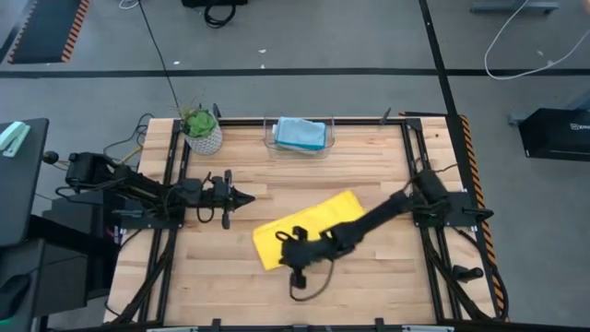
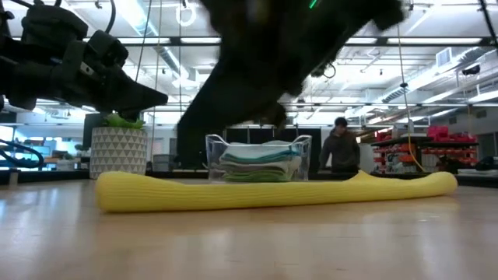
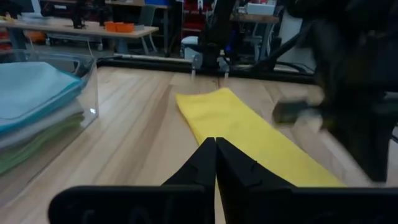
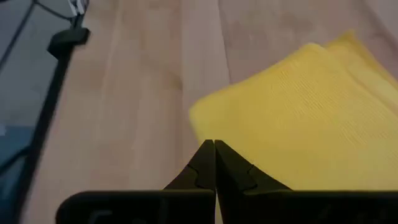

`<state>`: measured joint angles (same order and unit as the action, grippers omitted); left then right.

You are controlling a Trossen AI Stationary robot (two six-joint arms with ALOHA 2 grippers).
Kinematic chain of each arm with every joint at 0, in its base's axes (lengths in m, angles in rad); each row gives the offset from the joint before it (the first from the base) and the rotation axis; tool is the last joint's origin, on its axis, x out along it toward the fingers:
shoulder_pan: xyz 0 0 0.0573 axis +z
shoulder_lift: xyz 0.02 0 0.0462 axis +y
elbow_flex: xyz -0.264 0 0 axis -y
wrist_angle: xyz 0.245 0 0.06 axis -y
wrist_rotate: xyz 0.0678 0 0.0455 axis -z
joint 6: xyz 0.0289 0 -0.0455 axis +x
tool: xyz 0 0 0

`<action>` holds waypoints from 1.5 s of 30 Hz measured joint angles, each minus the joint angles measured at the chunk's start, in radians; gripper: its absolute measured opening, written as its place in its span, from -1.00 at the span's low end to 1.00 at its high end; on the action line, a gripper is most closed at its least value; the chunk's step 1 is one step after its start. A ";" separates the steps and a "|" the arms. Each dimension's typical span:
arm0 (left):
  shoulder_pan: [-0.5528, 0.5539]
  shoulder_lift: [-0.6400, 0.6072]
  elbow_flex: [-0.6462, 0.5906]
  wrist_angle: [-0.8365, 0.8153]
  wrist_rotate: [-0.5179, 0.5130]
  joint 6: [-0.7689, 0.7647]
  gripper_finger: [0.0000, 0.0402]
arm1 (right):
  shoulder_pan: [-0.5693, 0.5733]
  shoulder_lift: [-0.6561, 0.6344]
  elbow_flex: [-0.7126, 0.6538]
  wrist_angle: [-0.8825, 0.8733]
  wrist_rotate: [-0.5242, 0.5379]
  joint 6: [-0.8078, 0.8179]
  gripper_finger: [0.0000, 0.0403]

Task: Fold microfiber towels
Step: Fold the yellow microfiber cloth

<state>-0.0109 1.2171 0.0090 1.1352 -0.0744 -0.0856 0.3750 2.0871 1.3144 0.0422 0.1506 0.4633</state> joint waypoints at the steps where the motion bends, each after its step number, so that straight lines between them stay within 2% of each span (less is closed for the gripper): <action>1: 0.000 0.000 0.000 -0.003 0.000 0.000 -0.91 | 0.023 -0.024 -0.006 -0.020 0.034 0.020 -0.98; 3: 0.000 0.000 0.000 -0.010 0.000 -0.007 -0.92 | 0.063 -0.077 -0.013 -0.085 0.103 0.082 -0.98; 5: 0.000 0.000 0.000 -0.012 0.000 -0.008 -0.95 | 0.099 -0.143 -0.018 -0.231 0.195 0.209 -0.98; 9: 0.000 0.000 0.000 -0.021 0.000 -0.015 -0.97 | 0.130 -0.240 -0.045 -0.647 0.382 0.606 -0.98; 11: 0.000 0.000 0.000 -0.038 0.000 -0.015 -0.95 | 0.125 -0.277 -0.082 -0.786 0.410 0.785 -0.98; 13: 0.000 0.000 0.000 -0.036 0.000 -0.006 -0.92 | 0.106 -0.308 -0.148 -0.837 0.413 0.877 -0.98; 17: 0.000 0.000 0.006 -0.044 0.000 0.000 -0.95 | 0.040 -0.328 -0.312 -0.743 0.373 0.924 -0.98; 21: 0.000 0.000 0.024 -0.049 0.000 0.015 -0.97 | -0.041 -0.324 -0.455 -0.529 0.373 0.931 -0.98; 25: 0.000 0.000 0.044 -0.063 0.001 0.022 -0.91 | -0.128 -0.326 -0.512 -0.361 0.387 0.867 -0.98; 29: 0.000 0.000 0.051 -0.068 0.000 0.028 -0.92 | -0.233 -0.322 -0.506 -0.277 0.368 0.661 -0.98; 33: 0.000 0.000 0.051 -0.078 0.005 0.024 -0.97 | -0.339 -0.316 -0.508 -0.103 0.290 0.402 -0.98; 35: 0.000 0.000 0.051 -0.100 0.041 0.014 -0.95 | -0.365 -0.317 -0.506 -0.023 0.266 0.299 -0.98; 40: 0.000 0.000 0.051 -0.132 0.075 0.022 -0.88 | -0.336 -0.375 -0.477 -0.014 0.251 0.179 -0.99; 45: 0.000 0.000 0.051 -0.109 0.075 0.053 -0.97 | -0.235 -0.459 -0.473 -0.024 0.305 0.161 -0.98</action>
<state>-0.0105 1.2171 0.0605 1.0264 0.0006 -0.0326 0.1398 1.6285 0.8417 0.0181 0.4561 0.6243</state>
